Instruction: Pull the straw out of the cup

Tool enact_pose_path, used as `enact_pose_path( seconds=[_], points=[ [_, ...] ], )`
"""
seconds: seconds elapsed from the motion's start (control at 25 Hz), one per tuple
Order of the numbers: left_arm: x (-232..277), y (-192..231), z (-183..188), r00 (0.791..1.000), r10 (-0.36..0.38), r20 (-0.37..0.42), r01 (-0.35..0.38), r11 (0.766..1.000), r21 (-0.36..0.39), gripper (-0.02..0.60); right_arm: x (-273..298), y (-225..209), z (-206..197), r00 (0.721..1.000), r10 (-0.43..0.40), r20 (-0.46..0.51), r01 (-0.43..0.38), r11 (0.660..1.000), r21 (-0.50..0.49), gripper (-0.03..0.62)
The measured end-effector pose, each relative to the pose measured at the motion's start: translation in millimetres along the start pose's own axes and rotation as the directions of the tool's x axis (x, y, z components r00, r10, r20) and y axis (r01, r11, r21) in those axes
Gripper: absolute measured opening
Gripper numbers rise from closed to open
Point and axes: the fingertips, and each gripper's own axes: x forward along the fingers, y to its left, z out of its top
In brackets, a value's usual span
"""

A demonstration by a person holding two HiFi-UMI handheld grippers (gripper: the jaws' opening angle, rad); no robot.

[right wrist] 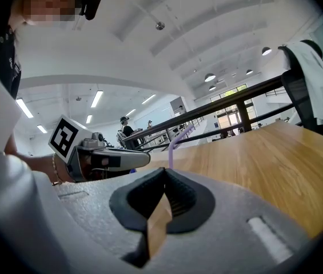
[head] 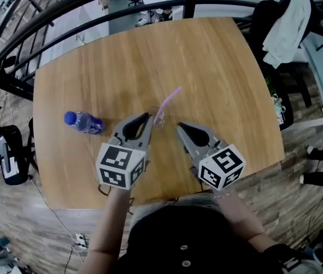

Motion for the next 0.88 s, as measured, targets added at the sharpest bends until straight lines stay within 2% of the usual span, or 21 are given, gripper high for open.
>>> enact_pose_path(
  seconds=[0.08,0.2,0.4,0.52,0.64,0.88],
  points=[
    [7.6,-2.7,0.6,0.999,-0.024,-0.021,0.025,0.999,0.031,0.025,-0.4,-5.4,-0.6,1.000,-0.015,0.004,0.015,1.000,0.008,-0.002],
    [19.2,-6.2,1.4,0.997,-0.062,-0.048,0.066,0.995,0.076,0.077,-1.4,-12.0,-2.5,0.999,-0.031,0.006,0.031,0.999,0.016,-0.002],
    [32.6,-8.2,-0.3,0.991,-0.102,-0.086,0.110,0.989,0.098,0.126,-6.4,-21.6,-7.6,0.998,-0.062,0.006,0.062,0.997,0.037,-0.002],
    [39.1,-12.1,-2.2,0.984,-0.126,-0.129,0.144,0.979,0.142,0.126,-8.3,-25.6,-8.9,0.997,-0.071,0.006,0.071,0.996,0.045,-0.002],
    [45.5,-14.4,-6.4,0.976,-0.118,-0.184,0.156,0.966,0.207,0.127,-8.1,-26.2,-12.0,0.998,-0.069,0.004,0.068,0.996,0.054,-0.002],
    [57.6,-19.2,-11.4,0.963,-0.129,-0.235,0.180,0.962,0.208,0.126,-7.7,-27.7,-18.0,0.998,-0.059,-0.001,0.059,0.996,0.066,-0.002]
  ],
)
